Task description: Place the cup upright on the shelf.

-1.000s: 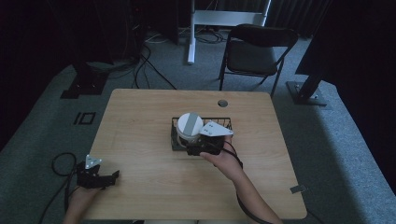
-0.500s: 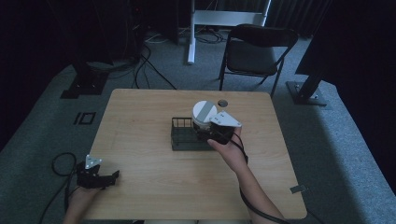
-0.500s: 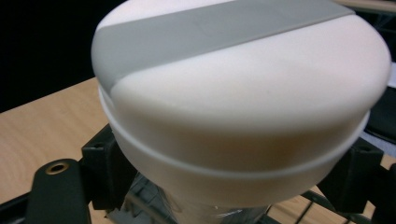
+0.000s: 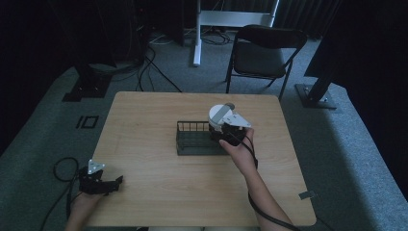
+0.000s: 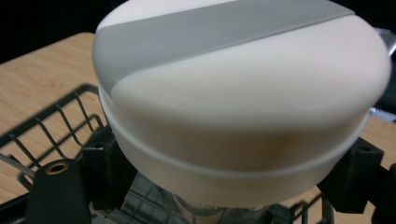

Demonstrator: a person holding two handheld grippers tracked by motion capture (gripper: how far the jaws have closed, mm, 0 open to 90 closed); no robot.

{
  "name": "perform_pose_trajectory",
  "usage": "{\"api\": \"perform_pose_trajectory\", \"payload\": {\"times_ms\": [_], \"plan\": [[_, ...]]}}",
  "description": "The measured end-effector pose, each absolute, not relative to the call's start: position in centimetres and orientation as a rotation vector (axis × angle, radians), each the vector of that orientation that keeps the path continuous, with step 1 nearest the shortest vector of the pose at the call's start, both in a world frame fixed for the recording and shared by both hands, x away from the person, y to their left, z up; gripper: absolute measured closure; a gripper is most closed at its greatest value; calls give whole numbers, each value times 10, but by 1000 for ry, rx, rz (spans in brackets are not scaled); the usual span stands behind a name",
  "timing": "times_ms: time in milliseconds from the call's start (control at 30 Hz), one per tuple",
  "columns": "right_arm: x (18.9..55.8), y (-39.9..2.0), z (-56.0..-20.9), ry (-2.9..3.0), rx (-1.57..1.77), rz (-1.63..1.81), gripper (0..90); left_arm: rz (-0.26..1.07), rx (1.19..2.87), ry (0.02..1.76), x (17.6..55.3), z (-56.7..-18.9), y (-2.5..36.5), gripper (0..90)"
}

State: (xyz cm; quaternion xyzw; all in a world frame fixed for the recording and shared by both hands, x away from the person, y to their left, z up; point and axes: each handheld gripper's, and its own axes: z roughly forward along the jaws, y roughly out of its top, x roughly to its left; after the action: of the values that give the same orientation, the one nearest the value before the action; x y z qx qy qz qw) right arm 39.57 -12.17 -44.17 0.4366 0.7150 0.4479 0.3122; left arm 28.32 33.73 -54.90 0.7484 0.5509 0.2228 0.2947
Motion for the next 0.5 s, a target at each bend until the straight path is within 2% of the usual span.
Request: {"api": "perform_pose_trajectory", "payload": {"times_ms": [500], "plan": [[403, -122, -464, 1952, 1235, 1092, 183, 593, 1991, 1466, 283, -549, 337, 6]]}}
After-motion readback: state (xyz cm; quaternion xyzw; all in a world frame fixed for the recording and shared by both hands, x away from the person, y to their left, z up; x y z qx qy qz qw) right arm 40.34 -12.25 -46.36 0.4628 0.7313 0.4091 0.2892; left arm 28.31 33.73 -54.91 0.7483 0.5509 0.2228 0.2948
